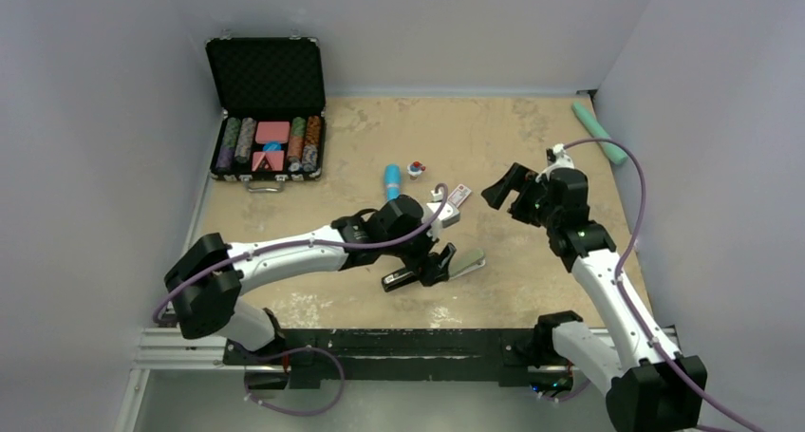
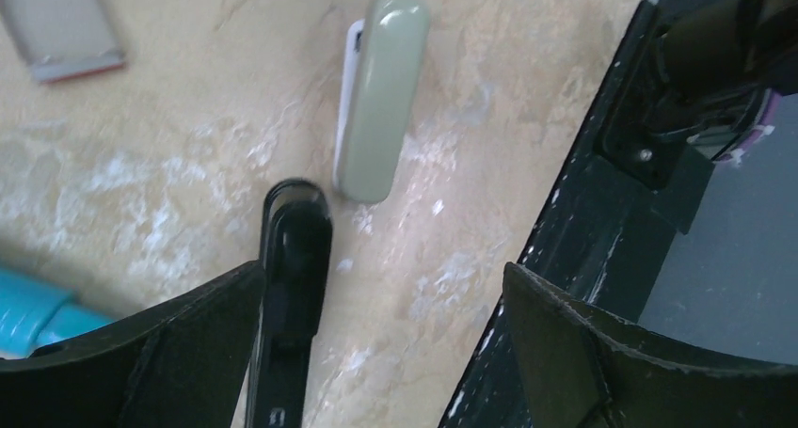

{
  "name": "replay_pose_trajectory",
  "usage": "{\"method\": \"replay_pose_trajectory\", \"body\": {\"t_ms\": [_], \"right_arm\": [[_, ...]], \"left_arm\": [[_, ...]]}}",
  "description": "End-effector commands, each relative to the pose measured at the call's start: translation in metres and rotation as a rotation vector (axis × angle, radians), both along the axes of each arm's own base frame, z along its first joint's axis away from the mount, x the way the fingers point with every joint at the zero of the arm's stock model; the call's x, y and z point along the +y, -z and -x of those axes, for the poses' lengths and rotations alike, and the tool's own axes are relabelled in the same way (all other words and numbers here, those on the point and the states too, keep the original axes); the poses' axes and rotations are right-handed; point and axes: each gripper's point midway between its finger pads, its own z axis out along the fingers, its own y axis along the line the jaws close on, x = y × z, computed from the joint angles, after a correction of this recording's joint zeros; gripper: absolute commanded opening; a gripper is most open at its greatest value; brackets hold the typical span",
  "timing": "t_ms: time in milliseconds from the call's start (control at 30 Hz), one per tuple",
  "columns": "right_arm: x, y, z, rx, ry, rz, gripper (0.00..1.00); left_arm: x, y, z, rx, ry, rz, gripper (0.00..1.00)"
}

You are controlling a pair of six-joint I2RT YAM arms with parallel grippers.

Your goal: Unload the staples from the stapler

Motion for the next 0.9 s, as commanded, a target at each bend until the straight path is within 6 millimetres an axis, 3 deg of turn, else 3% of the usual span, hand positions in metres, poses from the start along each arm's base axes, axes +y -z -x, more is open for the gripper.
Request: {"method": "replay_pose_trajectory", "body": {"t_ms": [0, 167, 333, 467, 633, 867], "right_arm": [[-0.013, -0.007, -0.001, -0.003, 0.108, -0.008, 0.96], [-0.023, -0.014, -0.002, -0.030, 0.195, -0.029, 0.96], [-0.041, -0.028, -0.001, -0.055, 0.306, -0.035, 0.96], [-0.045, -0.039, -0.001, -0.094, 0.317, -0.047, 0.96], [-0.041, -0.026, 0.001, -0.056, 0.294, -0.042, 0.96], [-0.036, -0.014, 0.005, -0.051, 0.274, -0.070, 0.95]], "left_arm": [[-0.049, -0.037, -0.008, -0.096, 0.071, 0.119, 0.99], [-0.073, -0.028, -0.011, -0.094, 0.107, 0.107, 0.96], [-0.091, -0.016, -0.016, -0.078, 0.127, 0.094, 0.92], [-0.101, -0.004, -0.014, -0.067, 0.152, 0.083, 0.89], [-0.108, 0.013, -0.013, -0.049, 0.165, 0.064, 0.82], [-0.110, 0.022, -0.016, -0.053, 0.157, 0.047, 0.71]]}}
